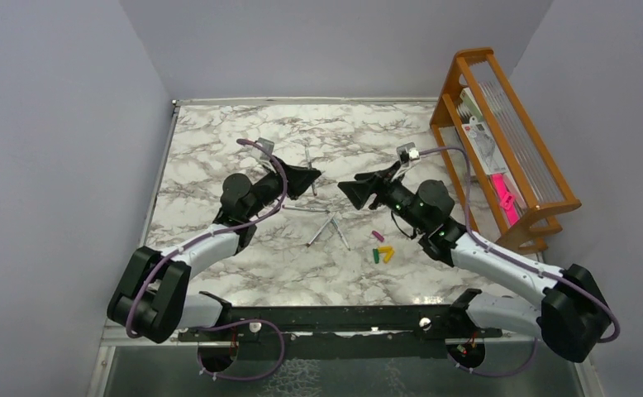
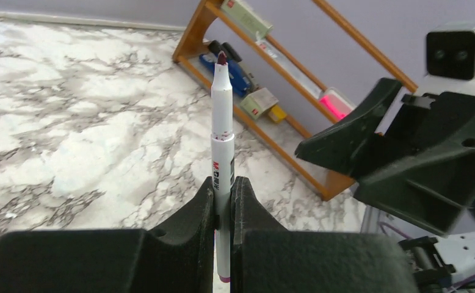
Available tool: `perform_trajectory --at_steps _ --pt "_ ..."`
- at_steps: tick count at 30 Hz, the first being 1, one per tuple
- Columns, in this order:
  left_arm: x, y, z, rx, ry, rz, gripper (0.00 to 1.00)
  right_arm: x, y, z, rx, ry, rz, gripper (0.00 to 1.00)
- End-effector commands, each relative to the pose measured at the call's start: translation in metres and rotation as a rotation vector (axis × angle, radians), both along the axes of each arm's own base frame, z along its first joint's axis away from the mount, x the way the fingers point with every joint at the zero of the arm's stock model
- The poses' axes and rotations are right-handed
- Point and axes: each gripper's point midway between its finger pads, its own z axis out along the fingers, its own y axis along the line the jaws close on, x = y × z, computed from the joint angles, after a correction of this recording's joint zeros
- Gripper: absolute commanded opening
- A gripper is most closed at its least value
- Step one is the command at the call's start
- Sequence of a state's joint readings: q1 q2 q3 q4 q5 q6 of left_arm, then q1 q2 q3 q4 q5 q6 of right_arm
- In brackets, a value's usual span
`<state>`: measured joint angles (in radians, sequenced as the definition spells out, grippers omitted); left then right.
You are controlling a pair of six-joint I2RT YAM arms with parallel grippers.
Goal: Insert the pens into the pen caps
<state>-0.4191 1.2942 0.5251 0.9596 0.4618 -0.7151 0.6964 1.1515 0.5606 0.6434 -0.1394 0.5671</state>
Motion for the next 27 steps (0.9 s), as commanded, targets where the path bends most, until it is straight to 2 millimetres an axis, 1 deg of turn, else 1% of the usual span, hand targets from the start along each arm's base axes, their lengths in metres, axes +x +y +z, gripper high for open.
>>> perform_trajectory --at_steps 1,2,3,4,6,7,8,10,11,12,15,18,20,22,24,27 --pt "0.011 0.005 -0.032 0.114 0.024 0.059 0.00 0.013 -0.066 -0.104 -0.540 0.244 -0.245 0.55" --pt "0.012 0.004 -0.036 0.121 0.030 0.056 0.00 0.014 -0.074 -0.114 -0.611 0.283 -0.269 0.48" --pt "0.013 0.003 -0.037 0.124 0.033 0.054 0.00 0.013 -0.081 -0.125 -0.680 0.329 -0.280 0.45" --pt "0.014 0.002 -0.039 0.128 0.034 0.053 0.00 0.012 -0.084 -0.135 -0.741 0.367 -0.278 0.43" --pt "0.015 0.000 -0.041 0.140 0.029 0.051 0.00 0.009 -0.090 -0.157 -0.838 0.443 -0.273 0.43" --pt "0.016 0.000 -0.040 0.139 0.026 0.050 0.00 0.008 -0.093 -0.167 -0.867 0.475 -0.276 0.45" --pt "0.015 0.000 -0.039 0.139 0.025 0.050 0.00 0.006 -0.094 -0.176 -0.889 0.503 -0.274 0.48" --pt "0.011 0.001 -0.033 0.131 0.010 0.047 0.00 0.001 -0.093 -0.190 -0.910 0.547 -0.252 0.59" --pt "0.009 0.002 -0.033 0.133 0.003 0.049 0.00 -0.001 -0.092 -0.196 -0.913 0.563 -0.243 0.62" --pt "0.008 0.003 -0.033 0.139 -0.004 0.053 0.00 -0.003 -0.093 -0.202 -0.922 0.576 -0.237 0.64" --pt "0.006 0.007 -0.043 0.159 0.004 0.069 0.00 -0.008 -0.098 -0.219 -0.959 0.620 -0.233 0.65" --pt "0.004 0.009 -0.051 0.172 0.015 0.070 0.00 -0.010 -0.102 -0.227 -0.983 0.635 -0.237 0.64" --pt "0.003 0.009 -0.053 0.176 0.019 0.069 0.00 -0.011 -0.103 -0.232 -0.993 0.641 -0.236 0.61" --pt "0.003 0.009 -0.052 0.175 0.016 0.070 0.00 -0.012 -0.104 -0.234 -0.999 0.647 -0.242 0.59" --pt "0.003 0.009 -0.052 0.176 0.017 0.069 0.00 -0.010 -0.104 -0.230 -0.988 0.639 -0.252 0.57" --pt "0.005 0.008 -0.054 0.177 0.024 0.071 0.00 -0.009 -0.099 -0.211 -0.914 0.597 -0.248 0.51"
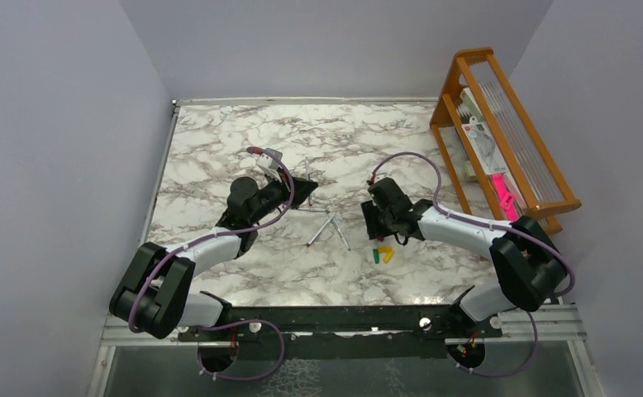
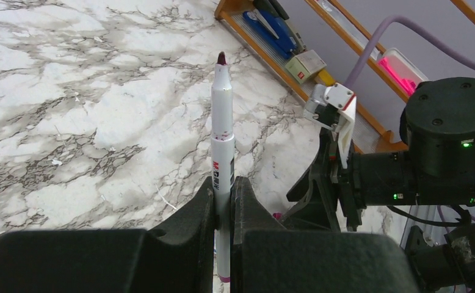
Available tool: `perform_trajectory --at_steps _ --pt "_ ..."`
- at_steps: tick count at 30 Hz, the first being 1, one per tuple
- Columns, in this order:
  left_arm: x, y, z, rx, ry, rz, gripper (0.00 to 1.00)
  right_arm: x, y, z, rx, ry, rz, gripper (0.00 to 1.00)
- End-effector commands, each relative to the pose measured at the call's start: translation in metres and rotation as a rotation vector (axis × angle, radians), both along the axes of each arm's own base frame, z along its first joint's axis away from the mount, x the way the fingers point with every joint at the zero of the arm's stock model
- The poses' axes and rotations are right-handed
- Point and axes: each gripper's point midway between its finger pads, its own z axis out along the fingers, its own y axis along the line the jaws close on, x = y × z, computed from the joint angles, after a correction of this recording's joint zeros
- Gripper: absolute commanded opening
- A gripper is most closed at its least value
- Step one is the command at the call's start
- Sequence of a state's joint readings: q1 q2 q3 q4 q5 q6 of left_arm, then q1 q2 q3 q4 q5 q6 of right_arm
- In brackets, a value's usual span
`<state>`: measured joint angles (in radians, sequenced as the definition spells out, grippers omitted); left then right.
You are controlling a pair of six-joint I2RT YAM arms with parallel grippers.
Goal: Insert the pens into the pen caps
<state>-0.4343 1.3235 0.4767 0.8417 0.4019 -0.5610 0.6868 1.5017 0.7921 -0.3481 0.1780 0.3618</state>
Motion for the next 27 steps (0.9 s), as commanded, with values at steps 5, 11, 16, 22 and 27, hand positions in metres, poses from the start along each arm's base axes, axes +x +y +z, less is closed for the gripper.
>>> perform_trajectory --at_steps 5,11,16,22,27 --pt "0.003 0.001 0.004 0.000 -0.027 0.015 0.00 -0.006 0.003 0.022 0.104 -0.062 -0.004 0.37" --pt "0.002 0.002 0.004 -0.001 -0.026 0.017 0.00 -0.017 0.001 0.014 0.117 -0.018 -0.019 0.02" --pt "0.003 0.002 0.004 -0.002 -0.022 0.024 0.00 -0.035 0.013 0.019 0.204 0.038 0.029 0.36" --pt "0.004 0.003 0.003 -0.006 -0.015 0.033 0.00 -0.053 0.013 0.019 0.208 0.062 0.008 0.53" --pt "0.005 0.002 0.002 -0.008 -0.006 0.036 0.00 -0.063 0.009 0.017 0.118 0.049 -0.016 0.45"
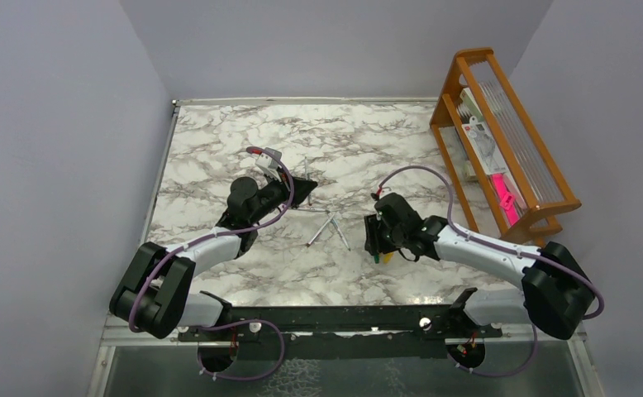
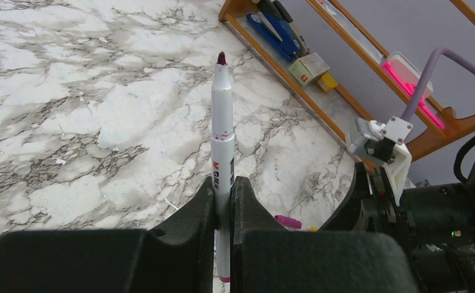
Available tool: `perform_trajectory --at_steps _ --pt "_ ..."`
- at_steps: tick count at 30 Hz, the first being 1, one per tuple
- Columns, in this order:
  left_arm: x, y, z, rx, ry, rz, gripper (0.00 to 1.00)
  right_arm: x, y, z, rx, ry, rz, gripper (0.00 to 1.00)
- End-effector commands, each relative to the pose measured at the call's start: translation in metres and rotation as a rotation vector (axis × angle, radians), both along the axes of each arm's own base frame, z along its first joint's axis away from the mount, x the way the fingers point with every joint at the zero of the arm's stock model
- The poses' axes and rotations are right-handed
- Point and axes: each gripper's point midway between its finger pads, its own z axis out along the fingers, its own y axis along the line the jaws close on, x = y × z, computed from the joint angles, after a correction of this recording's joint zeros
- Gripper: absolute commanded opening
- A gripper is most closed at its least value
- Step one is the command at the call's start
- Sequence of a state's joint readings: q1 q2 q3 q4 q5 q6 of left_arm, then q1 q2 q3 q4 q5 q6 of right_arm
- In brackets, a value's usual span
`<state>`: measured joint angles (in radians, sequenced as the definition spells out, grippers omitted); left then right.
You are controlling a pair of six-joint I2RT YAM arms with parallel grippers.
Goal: Insert the pens into the pen caps
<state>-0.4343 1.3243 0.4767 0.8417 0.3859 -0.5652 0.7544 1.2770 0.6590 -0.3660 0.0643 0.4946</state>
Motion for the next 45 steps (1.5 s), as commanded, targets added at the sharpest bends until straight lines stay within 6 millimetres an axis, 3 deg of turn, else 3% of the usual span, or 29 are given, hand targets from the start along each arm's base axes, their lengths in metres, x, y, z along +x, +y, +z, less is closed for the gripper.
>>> perform_trajectory --at_steps 1,10,17,25,30,34,37,41,45 --pt "0.003 0.001 0.002 -0.006 -0.009 0.021 0.00 -0.013 -0.006 -0.002 -0.084 0.011 -0.041 0.43" --pt "0.003 0.002 0.002 -0.008 -0.009 0.026 0.00 -0.021 -0.004 -0.012 -0.105 0.039 -0.076 0.43" --pt "0.001 0.002 0.004 -0.013 -0.012 0.021 0.00 -0.025 -0.006 -0.032 -0.114 0.073 -0.108 0.43" --pt "0.001 0.002 0.003 -0.013 -0.006 0.025 0.00 -0.022 -0.007 -0.037 -0.127 0.066 -0.113 0.42" --pt "0.001 0.003 0.003 -0.012 -0.009 0.027 0.00 -0.019 -0.006 -0.040 -0.147 0.072 -0.114 0.35" --pt "0.001 0.003 0.003 -0.011 -0.010 0.028 0.00 -0.020 -0.007 -0.040 -0.150 0.072 -0.114 0.20" --pt "0.001 0.003 0.002 -0.008 -0.006 0.029 0.00 -0.019 -0.003 -0.034 -0.126 0.066 -0.106 0.04" --pt "0.001 0.002 0.001 -0.015 0.008 0.024 0.00 -0.014 0.007 -0.015 -0.074 0.035 -0.082 0.02" --pt "0.000 -0.004 0.000 -0.033 0.035 -0.006 0.00 0.000 0.024 0.029 0.049 -0.084 -0.047 0.02"
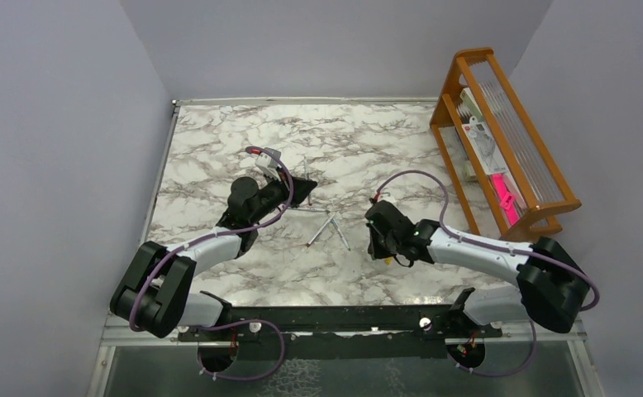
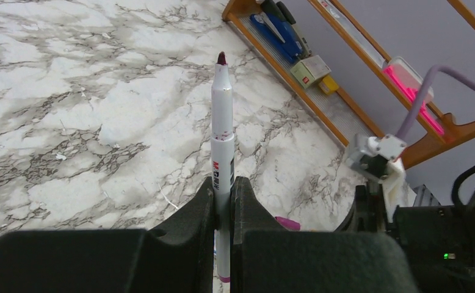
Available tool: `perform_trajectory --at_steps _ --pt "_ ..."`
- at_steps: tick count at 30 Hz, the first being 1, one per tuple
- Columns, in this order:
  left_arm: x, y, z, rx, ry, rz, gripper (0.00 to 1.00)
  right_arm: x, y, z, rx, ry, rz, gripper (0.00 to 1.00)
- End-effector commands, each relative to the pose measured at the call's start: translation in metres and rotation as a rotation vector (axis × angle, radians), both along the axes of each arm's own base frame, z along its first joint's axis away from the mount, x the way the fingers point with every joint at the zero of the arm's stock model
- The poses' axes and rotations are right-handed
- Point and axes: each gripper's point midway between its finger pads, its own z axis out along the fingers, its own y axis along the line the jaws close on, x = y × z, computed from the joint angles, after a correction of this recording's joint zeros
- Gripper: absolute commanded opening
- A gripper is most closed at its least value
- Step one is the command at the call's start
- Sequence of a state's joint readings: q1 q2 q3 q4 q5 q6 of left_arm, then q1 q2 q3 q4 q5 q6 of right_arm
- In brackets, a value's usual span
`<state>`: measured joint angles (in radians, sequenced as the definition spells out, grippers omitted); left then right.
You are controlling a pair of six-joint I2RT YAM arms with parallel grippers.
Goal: Insert the pens into the pen caps
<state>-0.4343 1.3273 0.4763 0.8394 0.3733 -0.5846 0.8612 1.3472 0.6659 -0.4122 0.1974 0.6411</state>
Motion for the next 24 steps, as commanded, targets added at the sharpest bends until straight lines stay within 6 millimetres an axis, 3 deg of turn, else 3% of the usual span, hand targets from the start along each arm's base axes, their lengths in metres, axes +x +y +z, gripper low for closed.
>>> perform_trajectory --at_steps 1,3,10,14,17,24 --pt "-0.002 -0.006 0.001 -0.030 0.022 -0.023 0.00 0.021 0.028 0.065 0.169 -0.177 0.062 0.02" --pt "-0.007 -0.007 0.007 -0.081 0.017 -0.034 0.00 0.035 0.039 0.097 0.261 -0.294 0.071 0.02" --pt "-0.039 -0.034 0.039 -0.246 0.033 -0.174 0.00 0.089 0.049 0.188 0.516 -0.588 -0.006 0.02" --pt "-0.060 -0.047 0.047 -0.323 0.038 -0.236 0.00 0.099 0.057 0.246 0.738 -0.735 0.034 0.02" --pt "-0.072 -0.056 0.051 -0.351 0.023 -0.280 0.00 0.100 0.056 0.272 0.830 -0.822 0.040 0.02" --pt "-0.086 -0.076 0.044 -0.296 0.003 -0.340 0.00 0.097 0.060 0.300 0.920 -0.911 0.102 0.02"
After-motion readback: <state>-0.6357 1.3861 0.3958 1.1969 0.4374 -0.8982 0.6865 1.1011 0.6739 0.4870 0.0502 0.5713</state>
